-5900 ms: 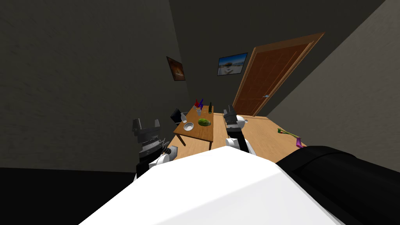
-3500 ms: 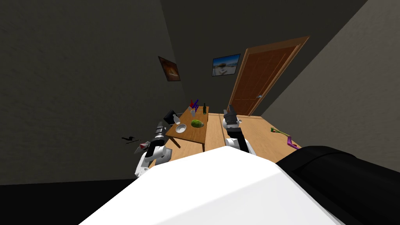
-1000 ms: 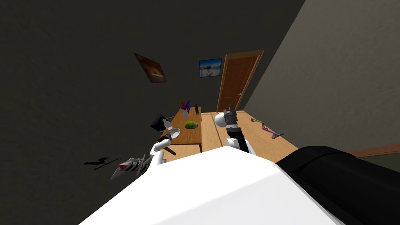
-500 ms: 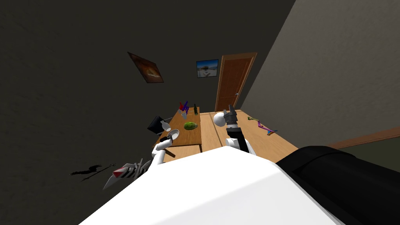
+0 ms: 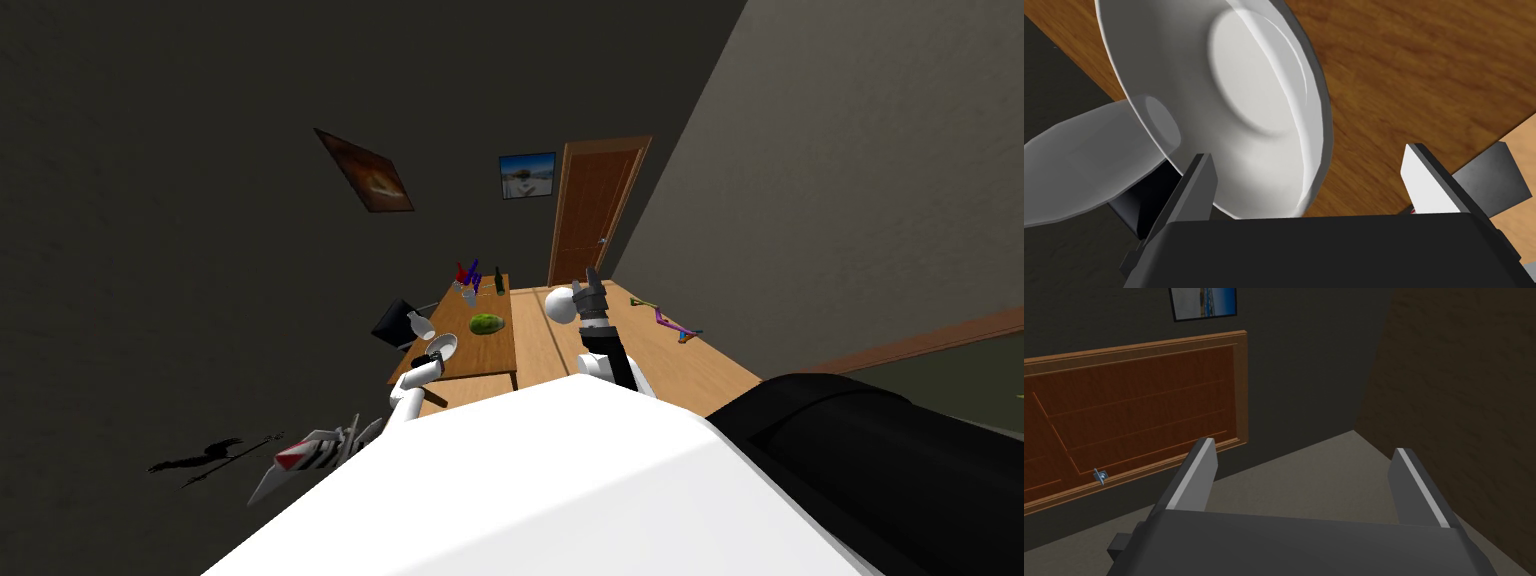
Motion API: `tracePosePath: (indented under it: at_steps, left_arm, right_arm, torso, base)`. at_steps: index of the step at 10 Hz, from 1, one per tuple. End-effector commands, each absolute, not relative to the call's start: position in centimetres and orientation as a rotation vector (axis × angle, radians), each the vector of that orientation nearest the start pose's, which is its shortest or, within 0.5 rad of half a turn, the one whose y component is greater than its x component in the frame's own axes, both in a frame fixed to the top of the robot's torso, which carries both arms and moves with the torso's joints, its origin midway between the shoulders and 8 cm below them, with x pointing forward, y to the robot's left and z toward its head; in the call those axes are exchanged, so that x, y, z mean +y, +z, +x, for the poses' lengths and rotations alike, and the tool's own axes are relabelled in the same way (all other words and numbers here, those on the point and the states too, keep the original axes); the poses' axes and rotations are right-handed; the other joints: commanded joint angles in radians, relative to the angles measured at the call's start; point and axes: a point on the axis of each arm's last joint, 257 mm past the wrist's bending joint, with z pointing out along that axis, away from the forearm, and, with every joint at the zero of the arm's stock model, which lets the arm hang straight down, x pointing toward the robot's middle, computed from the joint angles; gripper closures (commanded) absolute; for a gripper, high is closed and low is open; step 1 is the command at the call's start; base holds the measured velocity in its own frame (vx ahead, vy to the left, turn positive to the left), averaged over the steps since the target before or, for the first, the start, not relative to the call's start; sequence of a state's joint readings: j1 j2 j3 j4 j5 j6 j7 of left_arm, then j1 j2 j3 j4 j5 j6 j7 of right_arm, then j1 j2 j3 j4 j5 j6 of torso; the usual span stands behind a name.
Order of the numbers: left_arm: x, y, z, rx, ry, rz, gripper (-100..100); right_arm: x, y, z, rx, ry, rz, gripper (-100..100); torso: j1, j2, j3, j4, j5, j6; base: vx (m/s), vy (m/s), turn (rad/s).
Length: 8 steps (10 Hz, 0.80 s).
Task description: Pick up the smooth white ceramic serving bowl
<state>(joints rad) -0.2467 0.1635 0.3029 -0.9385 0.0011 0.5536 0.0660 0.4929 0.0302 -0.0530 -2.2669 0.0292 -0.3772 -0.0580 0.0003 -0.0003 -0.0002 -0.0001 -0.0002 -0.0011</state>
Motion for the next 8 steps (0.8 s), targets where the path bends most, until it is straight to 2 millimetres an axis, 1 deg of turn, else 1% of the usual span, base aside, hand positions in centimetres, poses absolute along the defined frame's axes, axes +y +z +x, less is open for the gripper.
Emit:
tracePosePath:
  at_steps: [1,3,4,5,8]
  left_arm:
    - [39.03,-49.87,46.19,1.509,-0.49,-2.063,-100]
    - [39.03,-49.87,46.19,1.558,-0.47,-2.02,-100]
    - [38.7,-50.04,46.15,1.525,-0.504,-2.067,-100]
    - [38.72,-50.04,46.15,1.553,-0.493,-2.042,-100]
    - [38.72,-50.04,46.15,1.597,-0.475,-2.001,-100]
  right_arm:
    - [-30.26,-0.32,36.25,0.666,1.253,0.788,0]
    - [-30.26,-0.32,36.25,0.666,1.253,0.788,0]
    - [-30.26,-0.32,36.25,0.666,1.253,0.788,0]
    - [-30.26,-0.32,36.25,0.666,1.253,0.788,0]
    - [-30.26,-0.32,36.25,0.666,1.253,0.788,0]
  torso:
    - [0.0,0.0,0.0,0.0,0.0,0.0]
    - [-0.003,0.0,0.0,0.0,-0.001,0.0]
    - [-0.001,0.0,0.0,0.0,0.0,0.0]
    - [-0.003,0.0,0.0,0.0,-0.001,0.0]
    - [0.0,0.0,0.0,0.0,0.0,0.0]
  base:
    - [-0.005,-0.055,0.159]
    - [-0.003,-0.029,0.084]
    - [-0.004,-0.043,0.122]
    - [-0.005,-0.048,0.136]
    - [0.0,0.001,-0.002]
